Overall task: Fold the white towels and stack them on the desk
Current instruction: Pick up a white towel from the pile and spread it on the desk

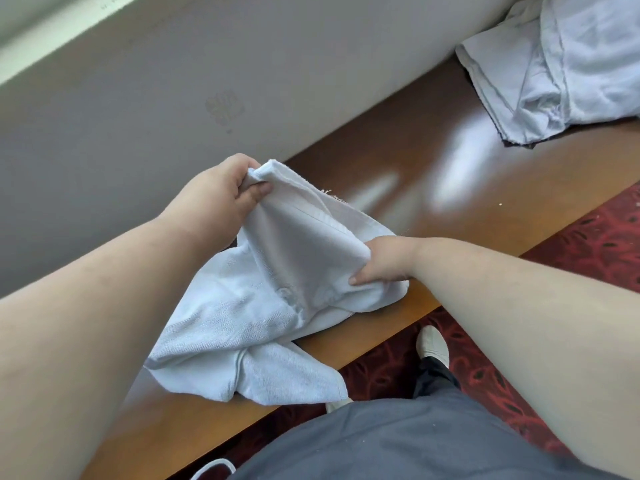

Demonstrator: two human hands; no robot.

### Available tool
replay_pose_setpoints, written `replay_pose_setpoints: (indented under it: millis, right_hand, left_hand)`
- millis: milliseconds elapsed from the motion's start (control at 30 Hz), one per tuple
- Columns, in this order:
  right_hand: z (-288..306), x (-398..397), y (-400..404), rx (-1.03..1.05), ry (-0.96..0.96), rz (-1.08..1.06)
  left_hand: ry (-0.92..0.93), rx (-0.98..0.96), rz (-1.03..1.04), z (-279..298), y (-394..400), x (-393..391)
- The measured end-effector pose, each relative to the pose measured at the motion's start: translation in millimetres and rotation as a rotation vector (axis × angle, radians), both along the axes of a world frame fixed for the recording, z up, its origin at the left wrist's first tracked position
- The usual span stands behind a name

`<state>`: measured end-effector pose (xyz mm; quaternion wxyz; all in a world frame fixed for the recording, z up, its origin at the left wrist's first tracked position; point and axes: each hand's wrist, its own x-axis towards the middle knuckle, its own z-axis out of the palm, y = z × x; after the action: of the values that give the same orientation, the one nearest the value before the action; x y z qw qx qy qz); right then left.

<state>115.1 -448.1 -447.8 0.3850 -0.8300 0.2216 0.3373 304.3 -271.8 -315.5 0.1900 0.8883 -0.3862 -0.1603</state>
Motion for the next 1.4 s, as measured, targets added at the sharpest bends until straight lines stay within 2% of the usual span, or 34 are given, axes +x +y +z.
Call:
replay_pose_setpoints:
  millis: [133,233,400,500,567,633,733,833,967,1033,1233,1400]
  right_hand:
    - [14,-11,-16,0.205,-0.008,-0.052]
    - [24,-22,-26,0.246,0.042,0.001]
    - [25,-19,-39,-0.055,0.093,0.152]
    - [17,-9,-43,-0.269,-0.012,0.153]
    - [6,-4,-45,-0.324,-0.184,0.058]
    - [-8,1,-48,-0.248,-0.257,-0.035]
    - [-28,8,-48,-0.071,-0.180,-0.169]
    - [-37,16,-49,-0.009,-0.168,-0.332]
    - [-40,14,-52,-0.044,-0.102,-0.199]
    - [-36,-1,-58,0.016,-0.107,-0.265]
    - [-14,-58,-93,0.278,-0.221,-0.585]
    - [-19,-101,-139,0.249,-0.283,-0.903]
  left_hand:
    - [-0.048,-0.031,0.015,-1,2,8]
    - [-0.055,-0.029,0.019,-2,3,16]
    - [-0.060,-0.013,0.004,-4,1,21]
    - [-0.057,-0.014,0.008,-4,-1,21]
    - [-0.033,-0.044,0.025,-5,-3,19]
    - [-0.005,-0.069,0.035,-6,-5,17]
    - [0.019,-0.099,0.024,-4,-7,15]
    - [0.014,-0.132,0.024,1,-9,17]
    - [-0.074,-0.075,0.030,6,-14,26]
    - [-0.151,-0.005,0.044,7,-24,33]
    - [-0.154,0.110,0.079,-1,-103,44]
    - [0.001,0.117,-0.003,-31,-198,24]
